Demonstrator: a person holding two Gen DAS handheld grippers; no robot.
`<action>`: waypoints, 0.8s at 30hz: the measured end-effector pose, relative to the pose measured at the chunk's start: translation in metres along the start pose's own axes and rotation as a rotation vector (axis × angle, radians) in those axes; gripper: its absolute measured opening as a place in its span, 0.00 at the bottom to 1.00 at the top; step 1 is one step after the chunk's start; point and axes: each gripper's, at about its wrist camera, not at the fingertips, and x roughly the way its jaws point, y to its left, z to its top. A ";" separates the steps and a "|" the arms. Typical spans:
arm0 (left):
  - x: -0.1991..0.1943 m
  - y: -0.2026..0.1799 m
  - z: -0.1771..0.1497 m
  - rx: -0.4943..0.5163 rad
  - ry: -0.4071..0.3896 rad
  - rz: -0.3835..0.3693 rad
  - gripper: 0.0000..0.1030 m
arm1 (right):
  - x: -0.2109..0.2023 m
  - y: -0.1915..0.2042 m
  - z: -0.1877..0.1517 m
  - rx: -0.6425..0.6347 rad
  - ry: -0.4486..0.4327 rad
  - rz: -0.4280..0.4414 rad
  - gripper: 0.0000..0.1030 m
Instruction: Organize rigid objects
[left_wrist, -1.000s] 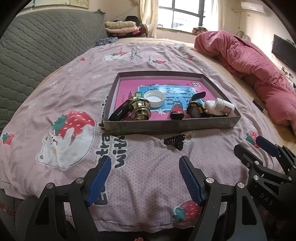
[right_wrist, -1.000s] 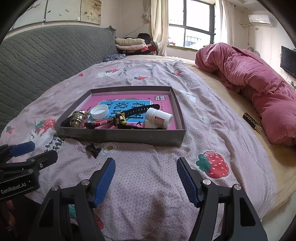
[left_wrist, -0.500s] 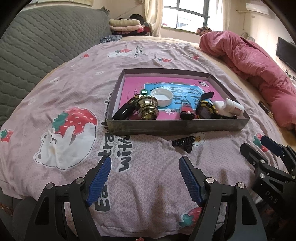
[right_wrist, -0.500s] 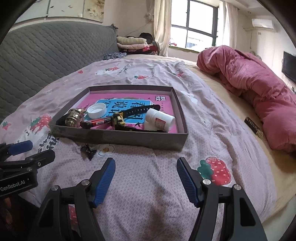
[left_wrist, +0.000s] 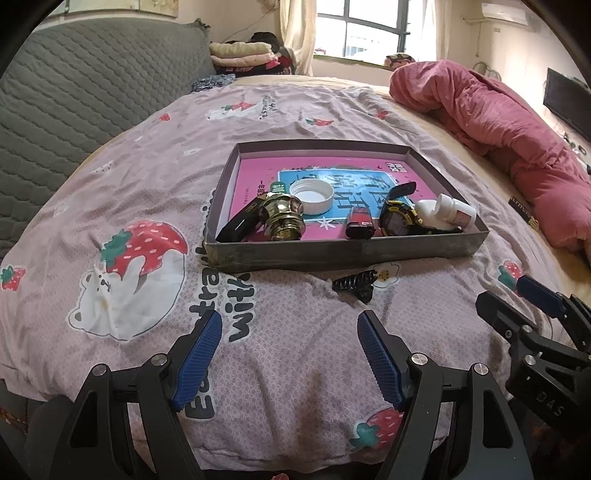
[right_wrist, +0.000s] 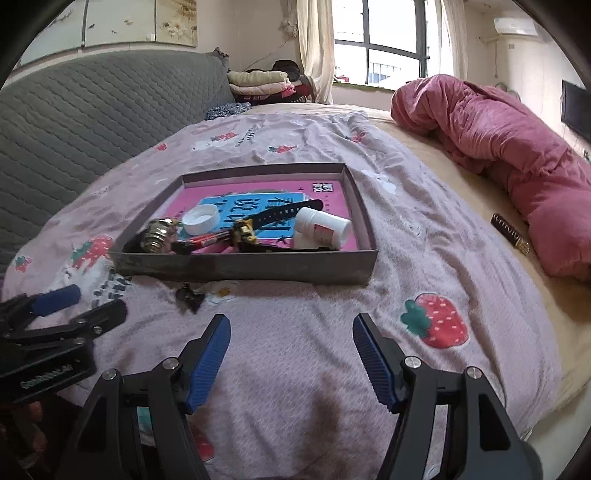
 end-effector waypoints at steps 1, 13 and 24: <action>-0.002 0.000 0.000 -0.001 -0.004 -0.003 0.75 | -0.002 0.000 0.000 0.000 -0.007 -0.002 0.66; -0.024 0.000 0.004 -0.010 -0.040 -0.018 0.75 | -0.015 0.000 0.004 0.033 -0.017 0.003 0.66; -0.021 0.003 0.003 -0.016 -0.029 -0.010 0.75 | -0.012 0.008 0.001 -0.007 -0.014 -0.001 0.66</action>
